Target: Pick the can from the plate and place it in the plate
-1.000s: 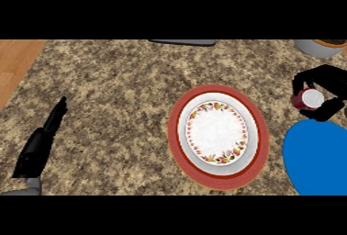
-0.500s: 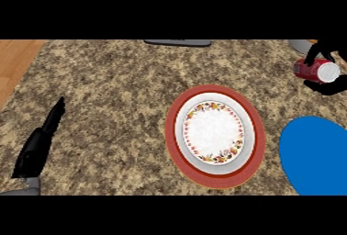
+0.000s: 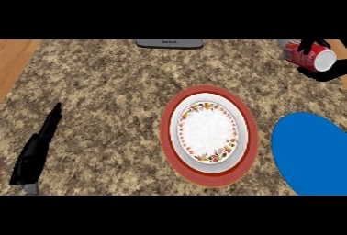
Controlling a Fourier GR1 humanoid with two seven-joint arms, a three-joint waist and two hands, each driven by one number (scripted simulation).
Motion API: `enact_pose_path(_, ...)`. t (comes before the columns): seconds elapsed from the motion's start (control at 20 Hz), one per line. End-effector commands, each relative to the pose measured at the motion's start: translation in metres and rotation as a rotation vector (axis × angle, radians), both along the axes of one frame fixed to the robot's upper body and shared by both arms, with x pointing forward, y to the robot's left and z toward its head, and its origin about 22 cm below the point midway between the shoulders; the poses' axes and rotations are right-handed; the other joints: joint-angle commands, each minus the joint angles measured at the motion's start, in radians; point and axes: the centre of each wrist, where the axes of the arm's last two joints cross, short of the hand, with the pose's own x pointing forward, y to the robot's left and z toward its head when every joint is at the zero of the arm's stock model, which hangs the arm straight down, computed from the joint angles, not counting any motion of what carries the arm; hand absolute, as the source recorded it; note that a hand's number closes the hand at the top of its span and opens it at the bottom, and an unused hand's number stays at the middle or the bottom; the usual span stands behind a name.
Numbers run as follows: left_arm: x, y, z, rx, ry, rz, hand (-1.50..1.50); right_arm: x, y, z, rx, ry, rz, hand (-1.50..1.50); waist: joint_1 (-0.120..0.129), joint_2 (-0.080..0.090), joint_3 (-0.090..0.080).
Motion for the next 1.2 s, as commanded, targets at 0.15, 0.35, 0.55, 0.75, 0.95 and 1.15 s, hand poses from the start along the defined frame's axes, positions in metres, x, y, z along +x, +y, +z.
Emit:
enact_pose_path(0.15, -0.018, 0.008, -0.011, -0.002, 0.015, 0.026, 0.00, 0.014, 0.052, 0.012, 0.059, 0.099, 0.333, 1.50, -0.031, -0.016, -0.003)
enact_pose_path(0.35, -0.015, 0.008, 0.010, 0.005, 0.024, 0.036, 0.00, 0.010, 0.093, -0.016, 0.064, 0.165, 0.353, 1.50, -0.045, -0.021, -0.002)
enact_pose_path(0.55, -0.020, 0.021, -0.002, 0.026, 0.030, 0.044, 0.00, 0.008, 0.153, -0.010, 0.023, 0.214, 0.380, 1.50, -0.052, -0.021, -0.003)
enact_pose_path(0.75, -0.024, 0.019, -0.005, 0.008, 0.021, 0.049, 0.00, -0.009, 0.176, -0.010, -0.080, 0.255, 0.398, 1.50, -0.050, -0.019, -0.003)
enact_pose_path(0.95, -0.017, 0.007, 0.011, -0.003, 0.011, 0.055, 0.00, -0.039, 0.220, -0.054, -0.125, 0.278, 0.394, 1.50, -0.044, -0.016, -0.002)
enact_pose_path(1.15, -0.020, 0.011, -0.011, 0.008, 0.010, 0.050, 0.00, -0.060, 0.239, -0.075, -0.145, 0.309, 0.389, 1.50, -0.040, -0.012, -0.002)
